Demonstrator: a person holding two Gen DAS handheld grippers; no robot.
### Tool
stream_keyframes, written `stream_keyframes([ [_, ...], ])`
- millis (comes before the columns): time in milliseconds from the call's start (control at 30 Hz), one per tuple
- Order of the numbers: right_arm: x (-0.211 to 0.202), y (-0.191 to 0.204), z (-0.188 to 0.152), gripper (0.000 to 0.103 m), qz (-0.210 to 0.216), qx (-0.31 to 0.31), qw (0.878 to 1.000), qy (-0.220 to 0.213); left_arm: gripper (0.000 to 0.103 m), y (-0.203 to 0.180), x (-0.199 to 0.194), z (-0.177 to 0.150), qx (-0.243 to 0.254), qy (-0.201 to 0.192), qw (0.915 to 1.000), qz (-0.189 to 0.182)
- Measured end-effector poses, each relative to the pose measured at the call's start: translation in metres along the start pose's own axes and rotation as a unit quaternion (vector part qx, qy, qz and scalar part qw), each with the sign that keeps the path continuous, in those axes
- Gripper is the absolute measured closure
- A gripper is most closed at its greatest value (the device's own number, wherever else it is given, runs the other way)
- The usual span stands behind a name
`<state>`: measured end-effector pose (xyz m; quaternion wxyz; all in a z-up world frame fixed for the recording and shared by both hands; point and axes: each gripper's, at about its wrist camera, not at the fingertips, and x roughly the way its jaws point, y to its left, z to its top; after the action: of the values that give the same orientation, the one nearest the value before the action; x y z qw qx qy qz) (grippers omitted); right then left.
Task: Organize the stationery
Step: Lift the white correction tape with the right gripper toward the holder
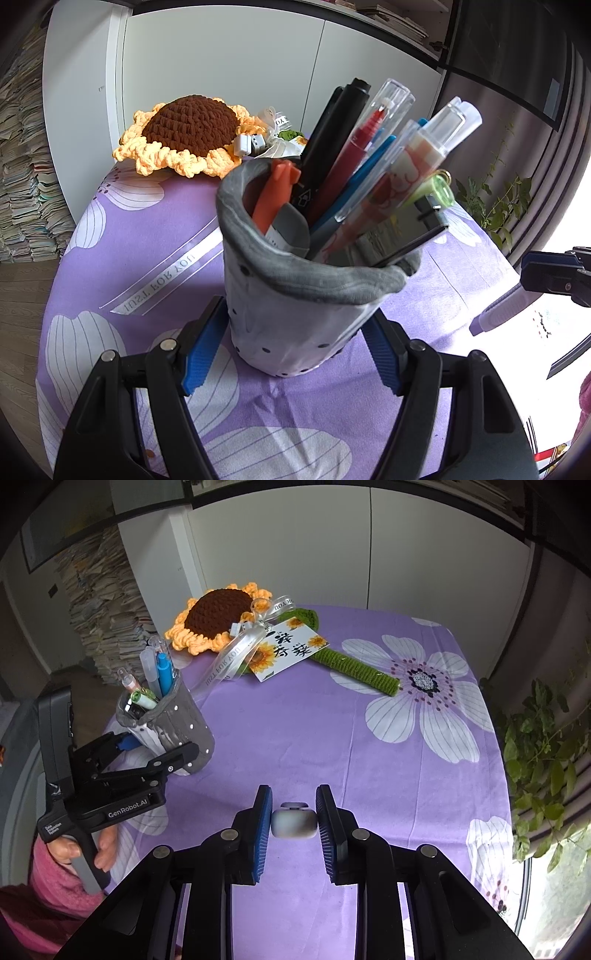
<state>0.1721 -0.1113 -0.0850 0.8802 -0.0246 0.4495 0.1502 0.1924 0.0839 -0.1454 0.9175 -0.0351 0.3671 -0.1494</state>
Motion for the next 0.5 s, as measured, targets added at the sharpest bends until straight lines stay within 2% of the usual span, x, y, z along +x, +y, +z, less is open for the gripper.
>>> stream_keyframes([
  [267, -0.022, 0.023, 0.034, 0.077, 0.024, -0.010, 0.999, -0.047, 0.032, 0.000, 0.000, 0.000, 0.000, 0.000, 1.0000, 0.000],
  [500, -0.051, 0.057, 0.064, 0.077, 0.050, -0.048, 0.993, -0.095, 0.032, 0.000, 0.000, 0.000, 0.000, 0.000, 1.0000, 0.000],
])
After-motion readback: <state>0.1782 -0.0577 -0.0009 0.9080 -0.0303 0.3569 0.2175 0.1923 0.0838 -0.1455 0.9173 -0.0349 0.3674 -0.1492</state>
